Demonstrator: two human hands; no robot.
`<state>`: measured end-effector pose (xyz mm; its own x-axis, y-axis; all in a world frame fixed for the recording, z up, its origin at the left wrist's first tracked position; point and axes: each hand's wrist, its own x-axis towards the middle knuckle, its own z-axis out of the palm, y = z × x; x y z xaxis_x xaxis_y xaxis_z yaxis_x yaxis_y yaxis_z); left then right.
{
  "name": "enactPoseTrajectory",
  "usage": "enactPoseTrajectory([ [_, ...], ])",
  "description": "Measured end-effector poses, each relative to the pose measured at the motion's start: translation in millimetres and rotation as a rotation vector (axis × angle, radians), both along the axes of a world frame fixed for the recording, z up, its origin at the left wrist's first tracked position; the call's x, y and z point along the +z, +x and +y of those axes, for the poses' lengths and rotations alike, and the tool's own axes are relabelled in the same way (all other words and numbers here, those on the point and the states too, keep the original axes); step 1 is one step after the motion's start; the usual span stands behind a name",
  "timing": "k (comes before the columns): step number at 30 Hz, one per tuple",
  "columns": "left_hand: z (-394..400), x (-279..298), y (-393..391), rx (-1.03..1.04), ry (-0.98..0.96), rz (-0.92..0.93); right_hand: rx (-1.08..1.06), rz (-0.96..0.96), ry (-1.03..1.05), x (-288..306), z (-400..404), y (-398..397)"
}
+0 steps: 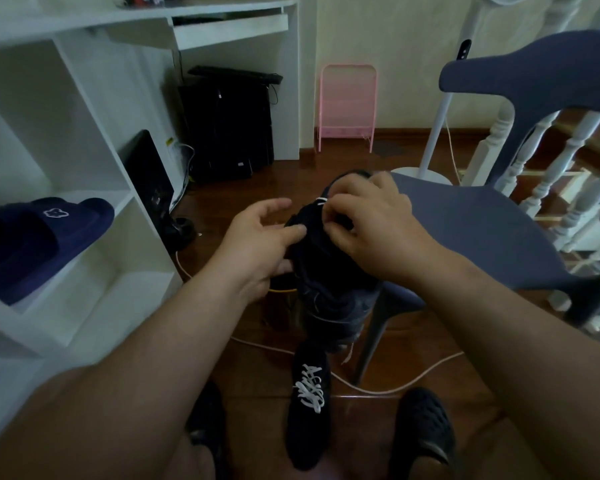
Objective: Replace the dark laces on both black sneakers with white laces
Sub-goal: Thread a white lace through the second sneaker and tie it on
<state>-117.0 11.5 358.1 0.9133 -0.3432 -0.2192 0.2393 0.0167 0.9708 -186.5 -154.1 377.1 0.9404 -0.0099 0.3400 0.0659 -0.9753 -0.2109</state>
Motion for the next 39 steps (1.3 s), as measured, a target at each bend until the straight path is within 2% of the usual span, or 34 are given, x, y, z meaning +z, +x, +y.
enactPoseTrajectory([
  [5,4.6,2.1,10.7,0.014,-0.134,0.219,0.038,0.108,0.09,6.0,-7.1,0.8],
  [14,2.3,-2.6,10.0,-0.145,-0.164,0.39,-0.076,0.113,0.181,7.9,-11.1,3.1],
  [20,-1.6,-8.4,8.4,-0.169,-0.123,0.387,-0.111,0.217,0.265,9.1,-15.8,1.8],
  [27,-7.3,-13.6,4.6,-0.14,-0.099,0.331,-0.11,0.158,0.31,9.7,-12.1,0.5],
  [31,-10.9,-13.6,-0.7,-0.121,-0.143,0.296,-0.125,0.153,0.216,8.3,-4.4,-1.1],
  [35,-11.9,-12.3,-4.9,-0.085,-0.179,0.274,-0.155,0.065,0.078,3.6,6.1,-1.2],
  [39,-11.4,-9.8,-9.6,-0.027,-0.189,0.214,-0.171,0.032,0.079,1.2,8.1,-0.4],
])
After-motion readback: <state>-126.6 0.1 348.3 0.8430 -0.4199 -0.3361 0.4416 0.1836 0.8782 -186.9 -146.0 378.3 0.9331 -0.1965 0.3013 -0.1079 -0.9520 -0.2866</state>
